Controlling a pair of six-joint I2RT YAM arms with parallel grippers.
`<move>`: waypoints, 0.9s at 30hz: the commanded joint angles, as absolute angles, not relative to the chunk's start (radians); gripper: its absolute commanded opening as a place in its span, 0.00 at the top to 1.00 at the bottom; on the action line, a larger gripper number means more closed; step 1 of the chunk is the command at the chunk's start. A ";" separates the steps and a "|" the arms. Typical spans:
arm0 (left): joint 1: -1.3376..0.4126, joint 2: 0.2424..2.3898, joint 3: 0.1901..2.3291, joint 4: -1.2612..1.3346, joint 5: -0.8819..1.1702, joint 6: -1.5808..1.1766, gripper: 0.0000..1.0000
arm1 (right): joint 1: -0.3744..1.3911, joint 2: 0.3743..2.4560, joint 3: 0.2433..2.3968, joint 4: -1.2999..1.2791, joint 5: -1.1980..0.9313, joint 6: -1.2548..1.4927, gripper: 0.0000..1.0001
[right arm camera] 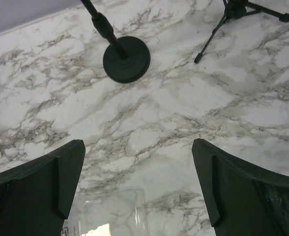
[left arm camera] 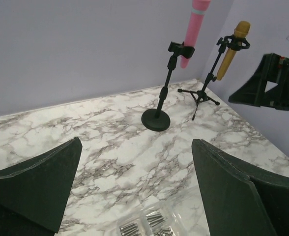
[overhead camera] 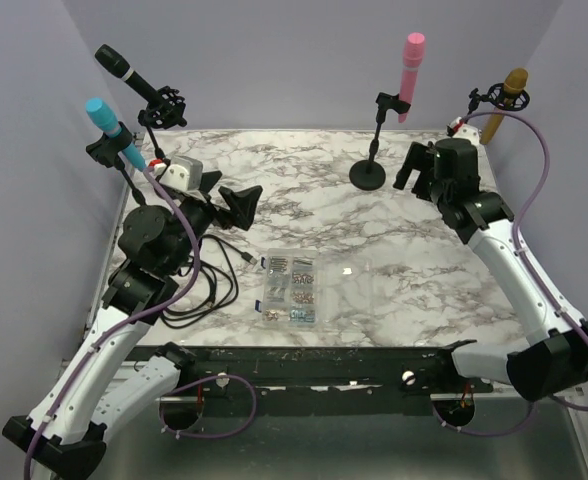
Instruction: Remove the microphone from the stand
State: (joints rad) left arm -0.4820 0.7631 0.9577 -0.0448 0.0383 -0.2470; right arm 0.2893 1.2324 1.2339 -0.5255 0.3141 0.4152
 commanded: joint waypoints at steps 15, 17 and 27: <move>-0.551 0.758 0.989 -0.055 0.034 -0.205 0.01 | 0.296 1.701 1.808 -0.218 0.506 0.214 0.01; -0.551 0.756 0.988 -0.054 0.038 -0.206 0.01 | 0.296 1.745 1.840 -0.170 0.493 0.183 0.03; -0.551 0.755 0.983 -0.045 0.057 -0.215 0.02 | 0.295 1.939 1.985 -0.010 0.535 0.037 0.15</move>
State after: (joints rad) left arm -0.5457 0.7658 0.9592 -0.0544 0.0380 -0.2173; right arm 0.2901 1.8786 1.9141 -0.1001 0.4713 0.1272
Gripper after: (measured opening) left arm 0.979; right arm 0.880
